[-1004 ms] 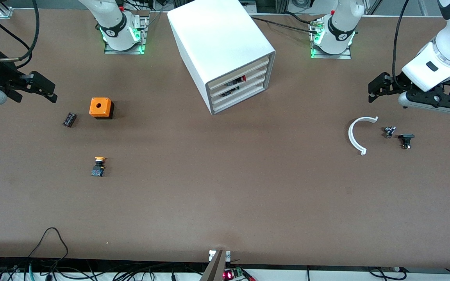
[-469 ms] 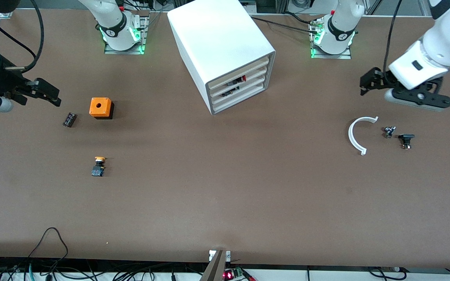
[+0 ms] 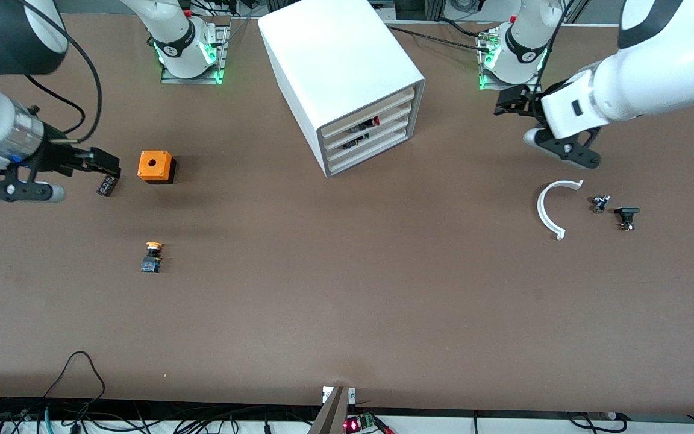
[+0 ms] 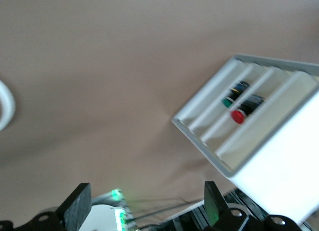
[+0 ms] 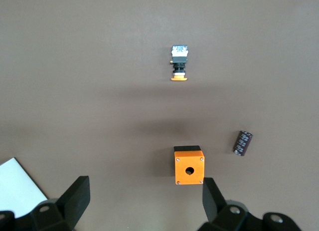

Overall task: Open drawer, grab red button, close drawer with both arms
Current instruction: 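Move the left gripper to the drawer handle while the right gripper rises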

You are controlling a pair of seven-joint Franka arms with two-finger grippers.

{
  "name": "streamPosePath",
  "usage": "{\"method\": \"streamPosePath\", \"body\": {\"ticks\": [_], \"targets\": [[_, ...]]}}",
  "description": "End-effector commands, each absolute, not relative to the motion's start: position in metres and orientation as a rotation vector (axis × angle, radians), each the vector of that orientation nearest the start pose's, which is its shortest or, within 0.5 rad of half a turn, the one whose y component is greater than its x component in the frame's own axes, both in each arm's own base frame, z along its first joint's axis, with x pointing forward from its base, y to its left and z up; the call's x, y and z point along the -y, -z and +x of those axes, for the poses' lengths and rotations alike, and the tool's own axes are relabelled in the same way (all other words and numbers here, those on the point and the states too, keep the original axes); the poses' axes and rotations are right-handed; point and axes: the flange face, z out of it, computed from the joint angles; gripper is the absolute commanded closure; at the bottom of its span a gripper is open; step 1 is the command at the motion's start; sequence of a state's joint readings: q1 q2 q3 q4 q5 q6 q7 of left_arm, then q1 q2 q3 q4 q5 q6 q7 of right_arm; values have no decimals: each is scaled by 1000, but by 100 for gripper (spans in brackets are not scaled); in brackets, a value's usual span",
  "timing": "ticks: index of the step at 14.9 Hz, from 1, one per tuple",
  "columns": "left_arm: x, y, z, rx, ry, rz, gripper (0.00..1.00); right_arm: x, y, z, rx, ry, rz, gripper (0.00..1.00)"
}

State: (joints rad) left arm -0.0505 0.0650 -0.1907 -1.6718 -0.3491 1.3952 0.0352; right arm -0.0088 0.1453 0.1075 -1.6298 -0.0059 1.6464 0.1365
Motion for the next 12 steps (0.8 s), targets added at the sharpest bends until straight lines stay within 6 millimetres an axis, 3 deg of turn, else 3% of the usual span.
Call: {"method": "streamPosePath", "body": {"ticks": [1,2,3,5,6,9,12], "targets": [[188,-511,524,-518,-858,-3431,0,-57,-497,597,-53,-239,-3150,0],[194,-494,525,-515,-966,-3453,0,-59,-491,600,-50,-238,-3152,0],[198,-466,531,-500,-1114,-3456,0,-65,-487,602,-38,-226,-3152,0],[214,-425,534,-643,-1375,-3533,0,-67,-475,610,-40,-206,-3143,0],[217,-408,531,-712,-1417,-3573,0,-72,-474,613,-33,-182,-3142,0],[204,-359,527,-929,-1169,-3762,0,-96,-465,622,-35,-117,-3130,0],[198,-307,499,-1021,-927,-3982,1,-122,-468,629,-132,-65,-3123,0]]}}
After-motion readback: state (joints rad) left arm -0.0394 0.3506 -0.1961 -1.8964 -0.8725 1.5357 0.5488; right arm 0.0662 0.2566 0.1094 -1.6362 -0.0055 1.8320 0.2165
